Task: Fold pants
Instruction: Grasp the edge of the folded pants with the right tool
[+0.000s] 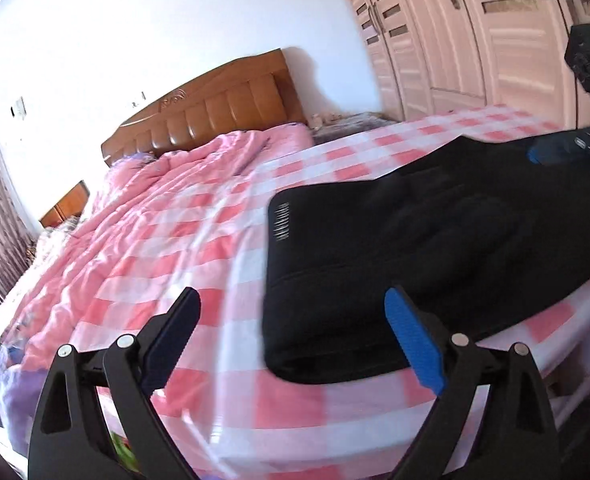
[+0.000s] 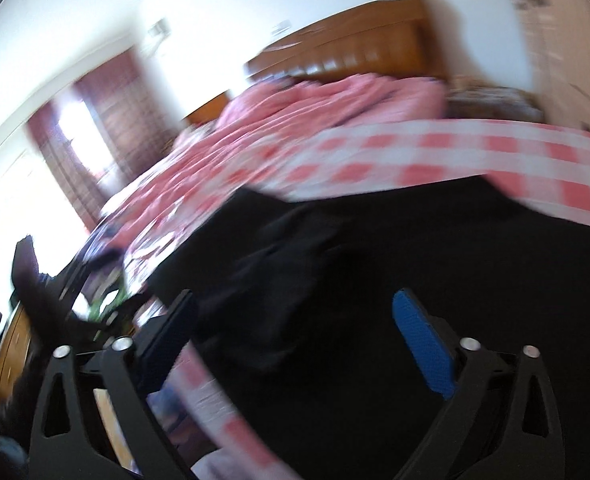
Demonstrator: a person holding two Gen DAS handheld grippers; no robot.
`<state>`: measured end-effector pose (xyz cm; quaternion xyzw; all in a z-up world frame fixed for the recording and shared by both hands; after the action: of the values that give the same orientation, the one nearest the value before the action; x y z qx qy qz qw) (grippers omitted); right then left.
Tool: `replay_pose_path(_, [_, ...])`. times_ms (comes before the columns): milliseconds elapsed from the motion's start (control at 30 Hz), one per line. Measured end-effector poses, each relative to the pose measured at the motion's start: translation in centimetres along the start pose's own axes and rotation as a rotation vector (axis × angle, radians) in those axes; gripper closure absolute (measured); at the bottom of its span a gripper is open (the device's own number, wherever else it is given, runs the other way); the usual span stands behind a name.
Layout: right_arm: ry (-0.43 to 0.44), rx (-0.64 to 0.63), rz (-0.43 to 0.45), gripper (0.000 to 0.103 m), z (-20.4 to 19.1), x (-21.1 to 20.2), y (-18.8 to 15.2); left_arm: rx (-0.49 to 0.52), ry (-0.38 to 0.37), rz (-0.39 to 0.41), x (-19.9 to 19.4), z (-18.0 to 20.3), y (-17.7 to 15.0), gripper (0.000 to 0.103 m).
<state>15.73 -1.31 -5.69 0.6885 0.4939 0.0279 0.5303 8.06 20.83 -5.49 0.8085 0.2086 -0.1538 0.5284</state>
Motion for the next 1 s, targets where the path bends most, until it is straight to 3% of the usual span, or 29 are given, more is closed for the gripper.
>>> replay_pose_path(100, [0.047,-0.018,-0.088,0.031,-2.1,2.6,-1.3,0.077,-0.015,-0.004,0.6,0.6,-0.4,0.010])
replay_pose_path(267, [0.045,-0.001,-0.154,0.037,-2.8,3.9,-3.0,0.161,-0.055,-0.015,2.1,3.7,-1.5,0.010])
replay_pose_path(533, [0.036,0.132,-0.184,0.039,-0.3,4.1,-3.9,0.144,-0.076,-0.015,2.6,4.0,-1.7,0.013])
replay_pose_path(633, [0.038,0.112,-0.153,0.040,-0.8,3.7,-3.1,0.156,-0.091,-0.011,2.3,4.1,-1.4,0.023])
replay_pose_path(1000, [0.075,0.143,-0.196,0.049,-0.2,4.7,-3.6,0.126,-0.135,-0.013,3.0,3.9,-1.0,0.025])
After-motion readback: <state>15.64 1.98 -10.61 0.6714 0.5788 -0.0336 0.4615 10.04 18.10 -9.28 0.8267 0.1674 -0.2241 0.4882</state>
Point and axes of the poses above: each gripper's, at about its wrist camera, not at the fingertips, and x roughly the way its jaws point, z to its right, y to its top, the point moved 5 cm from there along x, roughly the way its jaws point, and after that the axes turned 7 degrees about y, right-handed, at the moved point
